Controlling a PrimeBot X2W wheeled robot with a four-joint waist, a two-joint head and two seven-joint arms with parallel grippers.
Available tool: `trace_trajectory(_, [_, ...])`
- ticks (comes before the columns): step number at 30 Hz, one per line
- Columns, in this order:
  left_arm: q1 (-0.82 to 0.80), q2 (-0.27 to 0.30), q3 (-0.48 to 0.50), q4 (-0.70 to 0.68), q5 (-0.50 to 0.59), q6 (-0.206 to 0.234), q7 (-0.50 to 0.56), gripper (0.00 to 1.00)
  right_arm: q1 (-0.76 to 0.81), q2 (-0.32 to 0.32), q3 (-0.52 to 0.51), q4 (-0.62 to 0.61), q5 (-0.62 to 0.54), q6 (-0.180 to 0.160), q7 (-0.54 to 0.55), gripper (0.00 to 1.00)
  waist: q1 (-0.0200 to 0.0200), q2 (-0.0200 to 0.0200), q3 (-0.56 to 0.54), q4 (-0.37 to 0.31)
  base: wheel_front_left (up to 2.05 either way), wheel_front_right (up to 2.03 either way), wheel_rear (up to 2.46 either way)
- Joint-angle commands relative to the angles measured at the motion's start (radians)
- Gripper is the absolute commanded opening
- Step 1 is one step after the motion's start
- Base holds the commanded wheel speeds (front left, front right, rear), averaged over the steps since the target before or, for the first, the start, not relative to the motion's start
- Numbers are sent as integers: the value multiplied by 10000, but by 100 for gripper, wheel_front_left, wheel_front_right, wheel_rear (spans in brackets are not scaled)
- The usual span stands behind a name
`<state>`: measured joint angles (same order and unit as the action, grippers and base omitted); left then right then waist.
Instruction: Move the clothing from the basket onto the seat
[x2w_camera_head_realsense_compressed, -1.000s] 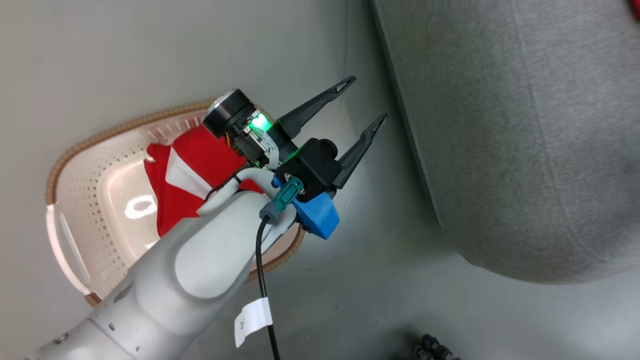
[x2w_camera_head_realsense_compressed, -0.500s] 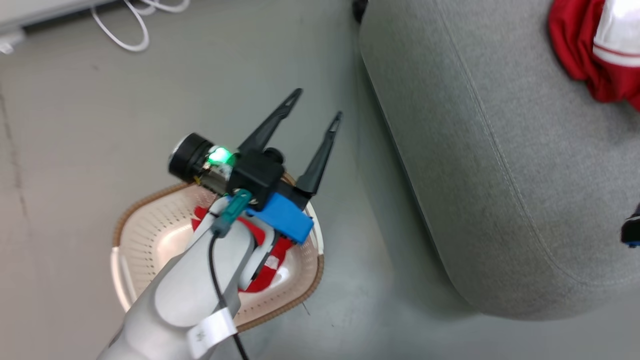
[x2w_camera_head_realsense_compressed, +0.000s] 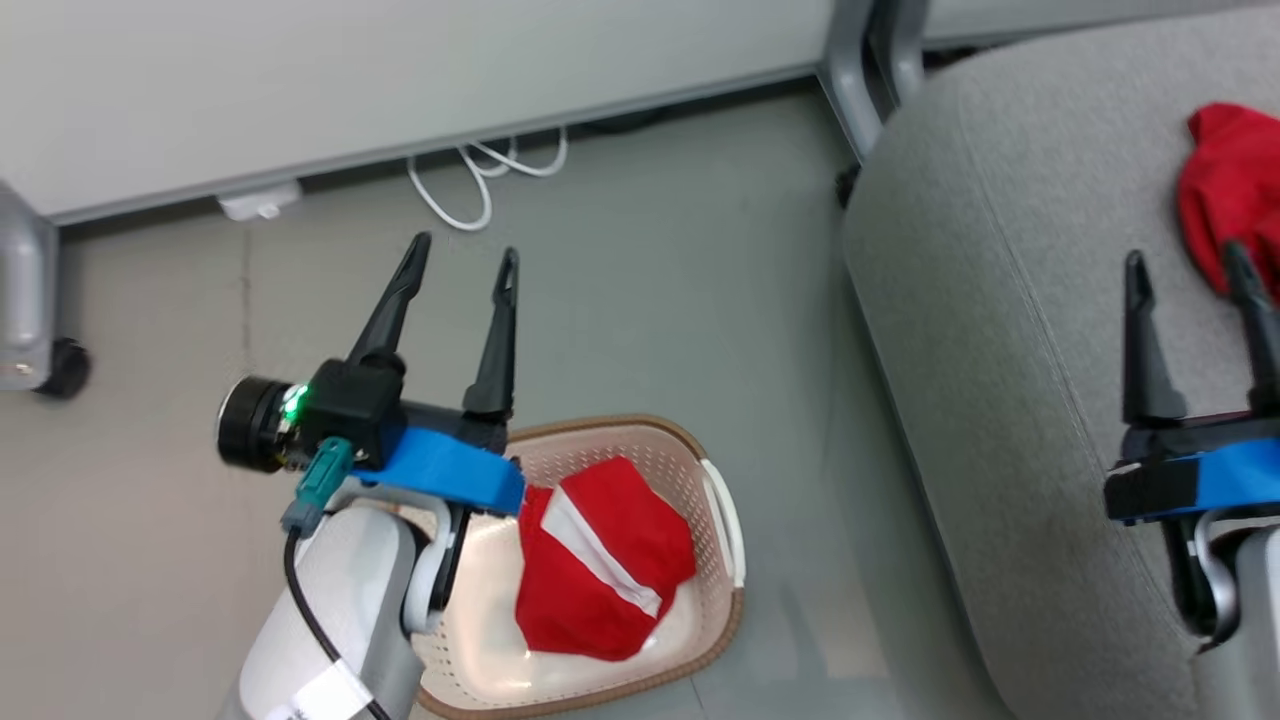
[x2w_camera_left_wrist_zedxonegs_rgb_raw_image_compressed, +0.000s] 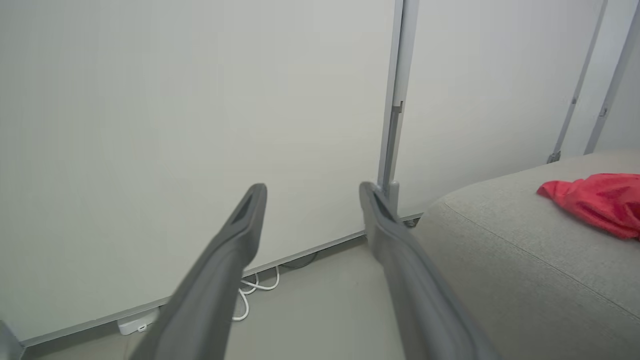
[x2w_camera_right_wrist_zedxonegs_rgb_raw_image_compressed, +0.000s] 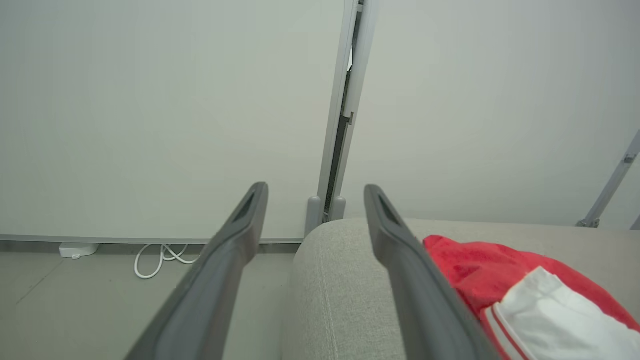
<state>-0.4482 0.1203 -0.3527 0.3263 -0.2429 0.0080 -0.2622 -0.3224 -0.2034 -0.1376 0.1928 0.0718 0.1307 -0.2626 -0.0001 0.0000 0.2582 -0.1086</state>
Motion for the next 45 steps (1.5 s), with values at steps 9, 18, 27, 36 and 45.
trace_trajectory(9, [1448,-349,1462,-243,549,-235,-35,100,425,348,876,262,109,1,-35,100,1,0,-1304,968,0,0,0])
trace_trajectory(18, [2660,-560,2566,-554,897,-445,-35,100,979,720,1295,416,199,1,-35,100,1,0,-1916,1183,0,0,0])
trace_trajectory(27, [3486,-687,3209,-775,1067,-657,-35,100,1690,1027,1352,202,271,1,-35,100,1,0,-2279,1259,0,0,0])
trace_trajectory(36, [3845,-705,3236,-757,1031,-689,-35,100,2246,1252,1063,138,313,1,-35,100,1,0,-2370,1383,0,0,0])
trace_trajectory(45, [3831,-705,3206,-745,982,-635,-36,100,2323,1380,984,194,291,1,-35,100,1,0,-2326,1383,0,0,0])
